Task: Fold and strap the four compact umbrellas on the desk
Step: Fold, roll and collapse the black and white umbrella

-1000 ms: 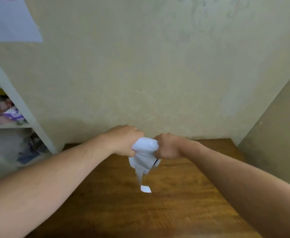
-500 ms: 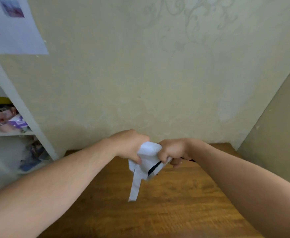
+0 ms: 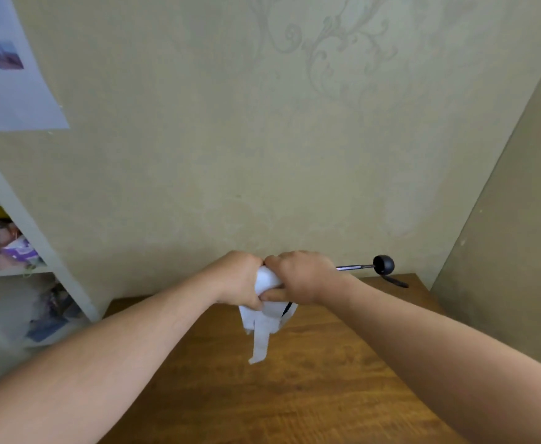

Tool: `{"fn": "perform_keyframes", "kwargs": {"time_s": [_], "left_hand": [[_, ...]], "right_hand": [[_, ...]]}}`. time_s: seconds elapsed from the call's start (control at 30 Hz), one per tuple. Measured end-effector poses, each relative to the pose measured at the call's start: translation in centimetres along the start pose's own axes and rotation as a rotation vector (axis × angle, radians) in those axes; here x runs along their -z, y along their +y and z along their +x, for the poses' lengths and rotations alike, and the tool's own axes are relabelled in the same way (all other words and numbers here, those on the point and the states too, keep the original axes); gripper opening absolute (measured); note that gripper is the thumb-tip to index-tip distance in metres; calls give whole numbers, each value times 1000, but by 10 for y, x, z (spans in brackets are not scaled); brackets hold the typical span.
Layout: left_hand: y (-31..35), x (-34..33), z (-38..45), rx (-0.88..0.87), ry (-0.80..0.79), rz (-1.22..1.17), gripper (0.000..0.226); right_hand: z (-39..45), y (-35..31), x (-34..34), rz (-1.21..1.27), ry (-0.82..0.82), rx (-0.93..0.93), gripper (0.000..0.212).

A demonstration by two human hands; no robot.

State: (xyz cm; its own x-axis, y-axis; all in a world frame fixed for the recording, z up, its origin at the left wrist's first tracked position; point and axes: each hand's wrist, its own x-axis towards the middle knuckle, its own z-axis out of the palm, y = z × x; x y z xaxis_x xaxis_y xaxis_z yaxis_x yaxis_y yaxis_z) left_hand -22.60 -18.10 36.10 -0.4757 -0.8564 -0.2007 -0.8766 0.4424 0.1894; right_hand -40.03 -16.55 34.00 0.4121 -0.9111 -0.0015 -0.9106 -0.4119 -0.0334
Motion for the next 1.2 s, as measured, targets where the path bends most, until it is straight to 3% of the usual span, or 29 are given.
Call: {"fn": "perform_keyframes", "kwargs": {"time_s": [0.17,0.3,0.43,0.63,0.8,0.93,1.1,1.2], "left_hand": [[11,-4,-7,65,-39,-61,49],[5,-2,-14,93,-135,-164,52],[-2,4,-26,23,-165,-64,50],[-7,-4,-30,-36,29,186,29],[-10,-8,-38,-115,82,159,44],[-5,-11,-44,-147,83,124,38],[-6,-7,-42,-101,8,125,31],[-6,-13,-41,-27,-39,74,37]], "right_hand": [[-13,14,-10,-63,201,77,43],[-25,16,-6,-69,222,-26,32],[-30,7,-3,2,90,-18,26],[-25,-9,3,174,-80,-120,25],[-27,-4,15,693,-454,-218,23],[-33,3,18,830,-632,-280,22],[-34,-1,9,847,-533,-190,14],[-32,-7,14,587,-346,-97,30]]}}
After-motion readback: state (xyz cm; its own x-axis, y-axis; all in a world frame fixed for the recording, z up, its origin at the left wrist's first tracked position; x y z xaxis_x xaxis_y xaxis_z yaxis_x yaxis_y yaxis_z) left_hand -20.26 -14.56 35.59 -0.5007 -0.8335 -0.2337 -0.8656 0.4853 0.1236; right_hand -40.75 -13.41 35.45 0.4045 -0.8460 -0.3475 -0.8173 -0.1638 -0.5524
